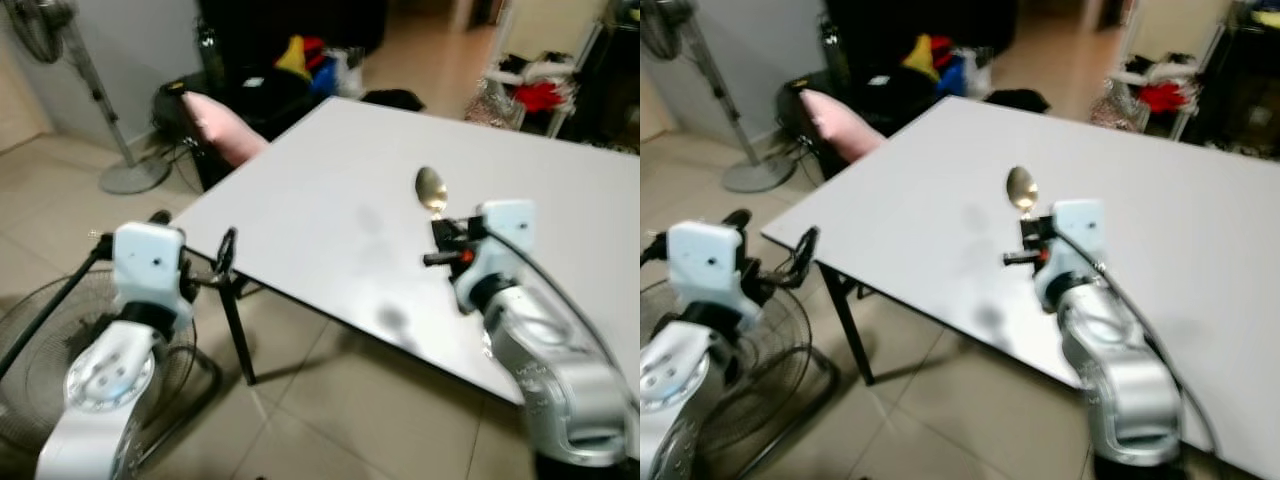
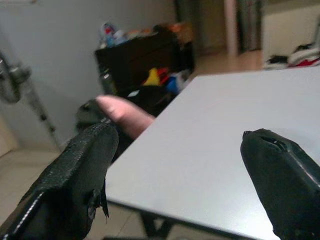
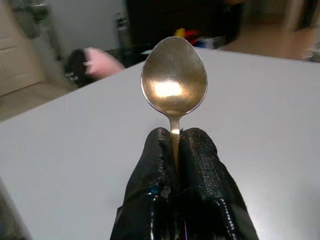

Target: Setting the table

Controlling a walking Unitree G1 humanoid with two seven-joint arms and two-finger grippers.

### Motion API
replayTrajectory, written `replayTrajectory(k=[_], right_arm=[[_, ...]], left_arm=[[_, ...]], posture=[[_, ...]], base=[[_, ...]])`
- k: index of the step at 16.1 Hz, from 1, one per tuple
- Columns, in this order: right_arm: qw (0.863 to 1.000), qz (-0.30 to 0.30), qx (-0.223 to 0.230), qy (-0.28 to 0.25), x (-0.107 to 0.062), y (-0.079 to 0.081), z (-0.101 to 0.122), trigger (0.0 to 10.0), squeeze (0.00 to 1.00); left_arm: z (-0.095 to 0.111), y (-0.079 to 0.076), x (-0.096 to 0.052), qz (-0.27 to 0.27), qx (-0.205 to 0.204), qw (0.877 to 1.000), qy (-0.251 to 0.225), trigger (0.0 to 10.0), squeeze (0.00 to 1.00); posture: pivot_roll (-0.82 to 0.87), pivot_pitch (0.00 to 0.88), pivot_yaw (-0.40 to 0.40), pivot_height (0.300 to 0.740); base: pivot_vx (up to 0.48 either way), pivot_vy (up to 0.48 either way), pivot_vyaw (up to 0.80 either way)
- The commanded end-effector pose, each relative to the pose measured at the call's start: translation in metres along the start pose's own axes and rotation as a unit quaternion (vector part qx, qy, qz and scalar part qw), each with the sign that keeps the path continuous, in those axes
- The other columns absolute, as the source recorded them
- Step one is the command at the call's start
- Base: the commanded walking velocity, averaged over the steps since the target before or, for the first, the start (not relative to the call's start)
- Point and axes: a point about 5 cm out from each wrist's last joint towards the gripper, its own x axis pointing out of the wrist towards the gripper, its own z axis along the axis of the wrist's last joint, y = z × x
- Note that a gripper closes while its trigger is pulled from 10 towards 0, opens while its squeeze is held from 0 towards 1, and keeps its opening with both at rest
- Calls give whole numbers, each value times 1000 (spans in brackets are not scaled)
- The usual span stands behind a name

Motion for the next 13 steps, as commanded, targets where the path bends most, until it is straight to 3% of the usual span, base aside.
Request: replayTrajectory(k=[1, 3, 6, 8, 13], right_arm=[[1000, -25, -12, 0, -4, -9, 3, 10000, 0], [999, -44, -20, 18, -8, -12, -2, 10000, 0], [997, -72, -14, 36, -13, -18, -7, 10000, 0], [993, -97, -34, 50, -13, -25, -8, 10000, 0], [992, -106, -49, 55, -8, -32, -2, 10000, 0]], left_arm=[[0, -5, 2, -8, 5, 1000, 2, 10000, 0], [-2, -6, 3, -9, 4, 1000, 5, 10000, 0], [-3, -8, 5, -14, 2, 1000, 5, 10000, 0], [-4, -8, 6, -11, 3, 1000, 6, 10000, 0], [-5, -7, 8, -5, 3, 1000, 5, 10000, 0]], posture=[[-144, 0, 48, 740], [-152, 0, 51, 740], [-158, 0, 57, 740], [-164, 0, 59, 740], [-165, 0, 54, 740]], base=[[0, 0, 0], [0, 0, 0], [0, 0, -788], [0, 0, -788], [0, 0, -785]])
